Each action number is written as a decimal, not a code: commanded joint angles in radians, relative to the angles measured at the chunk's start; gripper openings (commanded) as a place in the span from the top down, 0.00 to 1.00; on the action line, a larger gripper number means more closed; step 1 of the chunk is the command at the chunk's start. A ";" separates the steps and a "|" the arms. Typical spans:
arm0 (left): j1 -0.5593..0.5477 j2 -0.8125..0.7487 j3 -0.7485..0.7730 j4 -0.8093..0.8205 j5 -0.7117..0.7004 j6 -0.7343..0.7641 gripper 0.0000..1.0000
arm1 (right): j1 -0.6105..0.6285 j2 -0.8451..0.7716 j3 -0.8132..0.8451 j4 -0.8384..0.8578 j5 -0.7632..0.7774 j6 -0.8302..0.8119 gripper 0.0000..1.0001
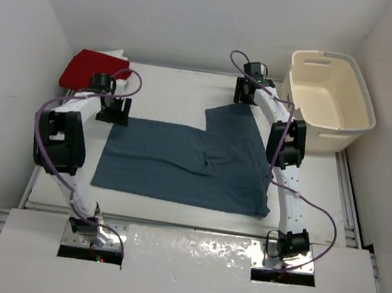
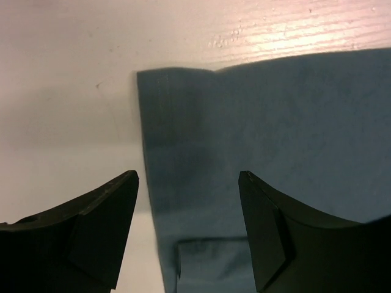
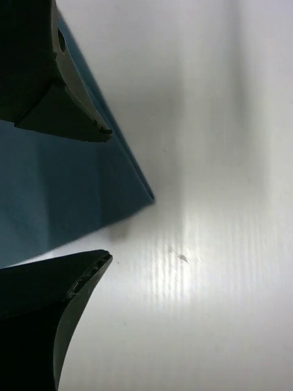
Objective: Fold and stack the t-shirts
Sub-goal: Grap the side of the flattened tshirt furthest away from the robot with both arms
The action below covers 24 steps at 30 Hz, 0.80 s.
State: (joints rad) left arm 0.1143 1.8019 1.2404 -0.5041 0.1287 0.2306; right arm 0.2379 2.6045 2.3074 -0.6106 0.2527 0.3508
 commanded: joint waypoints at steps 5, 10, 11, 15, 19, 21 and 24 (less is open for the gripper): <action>0.028 0.146 0.046 0.156 0.075 -0.040 0.31 | -0.006 0.048 -0.022 0.083 0.082 0.020 0.32; 0.036 0.232 0.102 0.205 0.023 -0.068 0.29 | -0.008 0.097 0.023 0.101 0.039 0.051 0.37; 0.042 0.253 0.108 0.217 0.017 -0.070 0.29 | -0.006 0.100 0.017 0.110 0.017 0.077 0.41; 0.099 0.281 0.143 0.233 0.055 -0.097 0.30 | -0.005 0.108 -0.018 0.097 -0.027 0.109 0.51; 0.102 0.289 0.163 0.230 0.133 -0.088 0.32 | -0.005 0.101 -0.056 0.126 -0.066 0.106 0.82; 0.102 0.297 0.171 0.217 0.188 -0.094 0.35 | -0.005 0.098 -0.060 0.127 -0.070 0.109 1.00; 0.102 0.304 0.162 0.174 0.238 -0.079 0.40 | -0.008 0.066 -0.110 0.149 -0.093 0.117 1.00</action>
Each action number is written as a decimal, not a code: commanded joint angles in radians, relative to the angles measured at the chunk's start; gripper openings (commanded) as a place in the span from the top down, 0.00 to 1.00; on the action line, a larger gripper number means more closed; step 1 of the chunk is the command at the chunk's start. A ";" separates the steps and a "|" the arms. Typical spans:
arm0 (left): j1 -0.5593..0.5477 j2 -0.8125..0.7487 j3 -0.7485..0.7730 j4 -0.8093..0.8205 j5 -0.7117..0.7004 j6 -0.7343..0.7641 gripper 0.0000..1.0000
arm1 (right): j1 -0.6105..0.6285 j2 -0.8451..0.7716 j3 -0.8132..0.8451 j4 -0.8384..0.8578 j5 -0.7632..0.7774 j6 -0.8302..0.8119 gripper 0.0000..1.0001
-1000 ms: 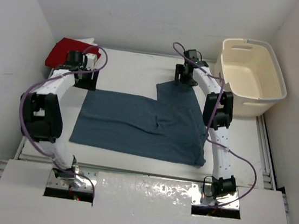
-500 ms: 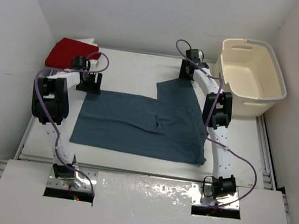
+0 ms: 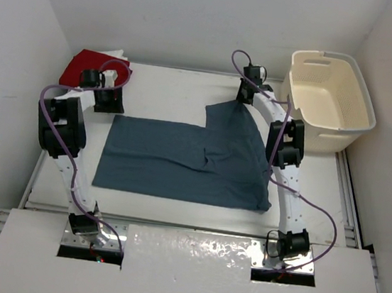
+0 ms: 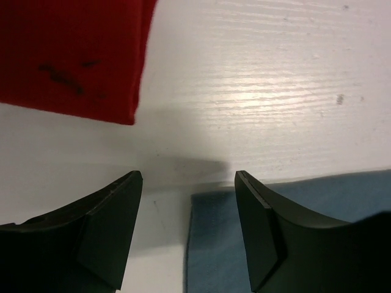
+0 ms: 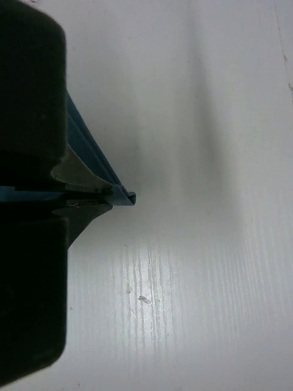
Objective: Fold and stack the t-shirts
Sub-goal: Grap the side of the flattened tshirt furthest away from the robot with both arms
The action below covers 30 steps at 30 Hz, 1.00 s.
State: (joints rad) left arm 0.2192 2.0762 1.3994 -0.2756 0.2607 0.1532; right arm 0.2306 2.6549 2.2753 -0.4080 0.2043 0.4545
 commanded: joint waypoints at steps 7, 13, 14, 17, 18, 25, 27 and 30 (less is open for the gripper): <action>-0.003 -0.033 -0.083 -0.103 0.201 0.020 0.42 | 0.001 -0.062 -0.132 -0.011 -0.101 0.036 1.00; -0.004 -0.018 -0.086 -0.146 0.083 0.025 0.80 | -0.001 -0.119 -0.180 0.020 -0.118 0.044 1.00; -0.003 -0.016 -0.083 -0.146 0.092 0.028 0.92 | 0.001 -0.122 -0.181 0.020 -0.121 0.046 1.00; -0.003 -0.021 -0.065 -0.146 0.145 0.043 1.00 | 0.000 -0.153 -0.194 0.018 -0.150 0.041 1.00; -0.003 -0.037 -0.045 -0.149 0.159 0.054 1.00 | -0.001 -0.186 -0.200 0.014 -0.158 0.032 1.00; -0.004 -0.189 -0.022 -0.186 0.238 0.305 1.00 | 0.001 -0.659 -0.743 0.182 -0.200 0.016 1.00; -0.006 -0.237 -0.046 -0.232 0.242 0.426 1.00 | 0.003 -0.780 -0.874 0.205 -0.227 0.023 1.00; -0.004 -0.266 -0.077 -0.334 0.247 0.563 1.00 | 0.007 -1.015 -1.136 0.216 -0.215 0.038 1.00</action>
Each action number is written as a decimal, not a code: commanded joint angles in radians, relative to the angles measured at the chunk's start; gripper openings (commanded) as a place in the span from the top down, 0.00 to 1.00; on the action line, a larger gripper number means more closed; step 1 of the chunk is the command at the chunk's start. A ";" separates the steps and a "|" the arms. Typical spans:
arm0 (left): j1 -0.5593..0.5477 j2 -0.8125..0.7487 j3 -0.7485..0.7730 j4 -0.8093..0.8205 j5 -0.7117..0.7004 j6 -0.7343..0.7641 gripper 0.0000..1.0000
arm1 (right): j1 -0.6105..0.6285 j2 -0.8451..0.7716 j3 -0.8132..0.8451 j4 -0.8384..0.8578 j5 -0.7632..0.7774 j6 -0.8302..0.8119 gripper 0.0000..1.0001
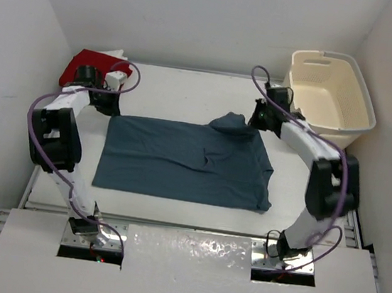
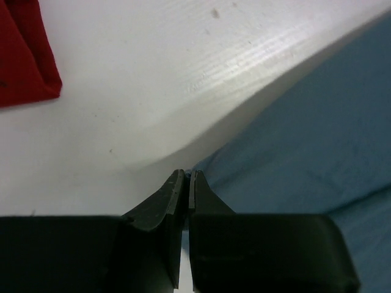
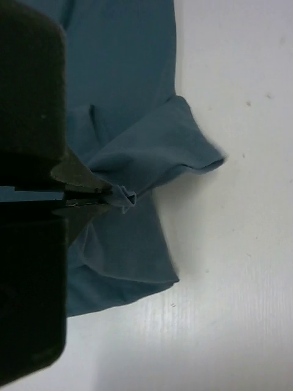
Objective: Fold and stack the t-shirts
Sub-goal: Grap the side of the flattened tshirt furthest away from the robot with both arms, then fold the other side of the tshirt into a rectangle
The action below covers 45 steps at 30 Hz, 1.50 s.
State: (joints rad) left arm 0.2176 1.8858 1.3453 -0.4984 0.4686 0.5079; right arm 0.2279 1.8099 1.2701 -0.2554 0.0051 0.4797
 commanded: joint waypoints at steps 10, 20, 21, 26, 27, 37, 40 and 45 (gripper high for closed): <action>0.002 -0.201 -0.146 -0.298 -0.067 0.472 1.00 | 0.027 -0.619 -0.551 -0.122 -0.007 0.057 1.00; 0.006 -0.284 -0.193 -0.215 -0.128 0.518 1.00 | 0.028 -0.777 -0.638 -0.269 0.046 0.028 1.00; 0.006 -0.290 -0.202 -0.198 -0.117 0.517 1.00 | 0.028 -0.782 -0.641 -0.277 0.039 0.025 1.00; -0.010 -0.314 -0.251 -0.127 -0.056 0.550 1.00 | 0.030 -0.764 -0.686 -0.256 -0.037 0.034 1.00; -0.014 -0.312 -0.261 -0.140 -0.058 0.564 1.00 | 0.033 -0.756 -0.693 -0.245 -0.053 0.043 1.00; -0.021 -0.320 -0.368 -0.146 -0.137 0.614 1.00 | 0.039 -0.687 -0.715 -0.225 -0.056 0.020 1.00; -0.021 -0.291 -0.277 -0.144 -0.088 0.532 1.00 | 0.039 -0.643 -0.628 -0.252 -0.053 -0.010 1.00; -0.021 -0.249 -0.170 -0.140 -0.053 0.408 1.00 | 0.036 -0.586 -0.528 -0.263 -0.044 -0.047 1.00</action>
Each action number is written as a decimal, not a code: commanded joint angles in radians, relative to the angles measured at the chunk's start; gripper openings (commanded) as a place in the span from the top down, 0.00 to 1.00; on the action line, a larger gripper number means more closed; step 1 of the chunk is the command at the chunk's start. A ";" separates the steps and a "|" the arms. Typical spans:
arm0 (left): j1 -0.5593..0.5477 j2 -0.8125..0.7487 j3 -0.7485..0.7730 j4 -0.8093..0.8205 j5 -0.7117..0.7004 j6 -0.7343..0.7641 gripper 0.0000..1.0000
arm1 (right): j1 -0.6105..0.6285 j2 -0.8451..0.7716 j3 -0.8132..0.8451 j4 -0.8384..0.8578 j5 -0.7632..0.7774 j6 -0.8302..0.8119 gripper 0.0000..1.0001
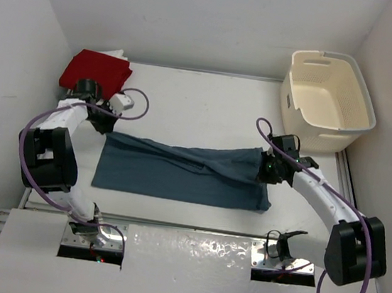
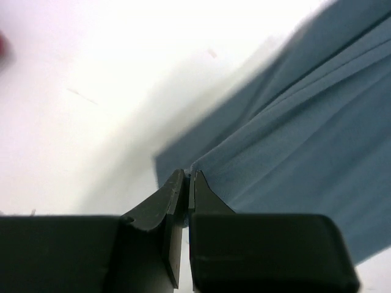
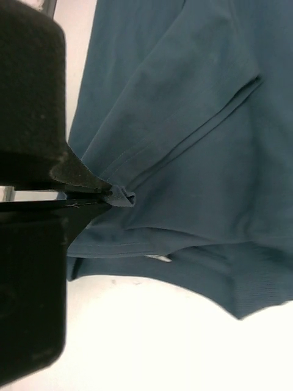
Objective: Fold and stack the t-shirts
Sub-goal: Fold the other side of the tshirt into a rectangle
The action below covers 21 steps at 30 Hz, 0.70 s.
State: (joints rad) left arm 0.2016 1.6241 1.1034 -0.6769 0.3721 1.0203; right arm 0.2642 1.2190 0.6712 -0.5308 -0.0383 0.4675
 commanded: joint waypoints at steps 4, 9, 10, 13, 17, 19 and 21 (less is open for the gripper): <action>-0.007 0.066 0.229 -0.009 0.083 -0.152 1.00 | -0.002 0.088 0.235 -0.024 0.017 -0.082 1.00; -0.008 0.069 0.178 0.037 0.064 -0.118 1.00 | -0.003 0.112 0.243 -0.001 0.018 -0.107 1.00; -0.011 0.077 0.174 0.071 0.059 -0.123 1.00 | -0.009 0.120 0.249 -0.003 0.034 -0.116 1.00; -0.036 0.118 0.202 0.118 0.031 -0.150 1.00 | -0.040 0.161 0.319 -0.009 0.037 -0.139 1.00; -0.076 0.177 0.286 0.172 -0.024 -0.206 1.00 | -0.088 0.243 0.479 -0.018 0.037 -0.165 1.00; -0.077 0.191 0.319 0.152 -0.025 -0.197 1.00 | -0.089 0.252 0.505 -0.041 0.051 -0.182 1.00; -0.076 0.160 0.276 0.128 -0.016 -0.129 1.00 | -0.086 0.225 0.447 -0.020 -0.004 -0.162 1.00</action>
State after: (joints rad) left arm 0.1291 1.8290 1.3716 -0.5709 0.3561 0.8543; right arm 0.1753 1.4780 1.1263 -0.5579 -0.0086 0.3206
